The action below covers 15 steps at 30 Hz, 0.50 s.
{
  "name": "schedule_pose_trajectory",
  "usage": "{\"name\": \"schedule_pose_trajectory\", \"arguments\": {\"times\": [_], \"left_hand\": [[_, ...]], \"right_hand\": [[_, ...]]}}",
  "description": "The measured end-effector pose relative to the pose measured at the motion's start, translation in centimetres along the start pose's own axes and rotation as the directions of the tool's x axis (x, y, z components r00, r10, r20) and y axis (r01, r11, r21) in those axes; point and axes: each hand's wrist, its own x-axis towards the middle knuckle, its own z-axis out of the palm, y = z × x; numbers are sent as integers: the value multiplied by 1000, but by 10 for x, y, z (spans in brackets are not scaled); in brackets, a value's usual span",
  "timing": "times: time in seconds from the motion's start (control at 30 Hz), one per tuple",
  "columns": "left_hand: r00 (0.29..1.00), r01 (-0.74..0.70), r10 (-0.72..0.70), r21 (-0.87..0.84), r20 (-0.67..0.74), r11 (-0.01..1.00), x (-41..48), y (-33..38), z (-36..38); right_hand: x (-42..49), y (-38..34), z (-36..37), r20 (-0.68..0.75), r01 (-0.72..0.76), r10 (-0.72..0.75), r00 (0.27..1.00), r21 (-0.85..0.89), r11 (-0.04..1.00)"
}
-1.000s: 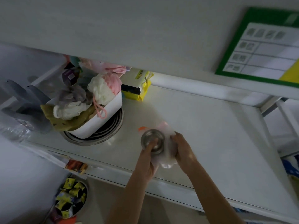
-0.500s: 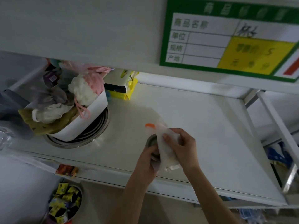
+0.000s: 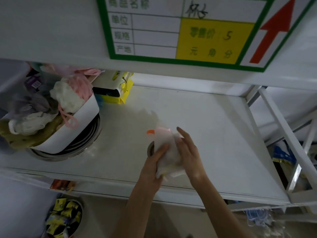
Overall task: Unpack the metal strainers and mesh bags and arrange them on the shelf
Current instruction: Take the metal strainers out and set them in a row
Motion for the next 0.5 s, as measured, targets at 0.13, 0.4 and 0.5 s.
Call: {"name": "schedule_pose_trajectory", "arguments": {"times": [0.13, 0.4, 0.5], "left_hand": [[999, -43, 42, -32, -30, 999, 4, -5, -1], [996, -82, 80, -58, -45, 995, 7, -10, 1], [996, -51, 49, -22, -68, 998, 9, -11, 1]], "right_hand": [[-2, 0, -18, 4, -185, 197, 980, 368, 911], [1, 6, -23, 104, -311, 308, 946, 563, 765], [-3, 7, -24, 129, -225, 188, 974, 406, 886]]}}
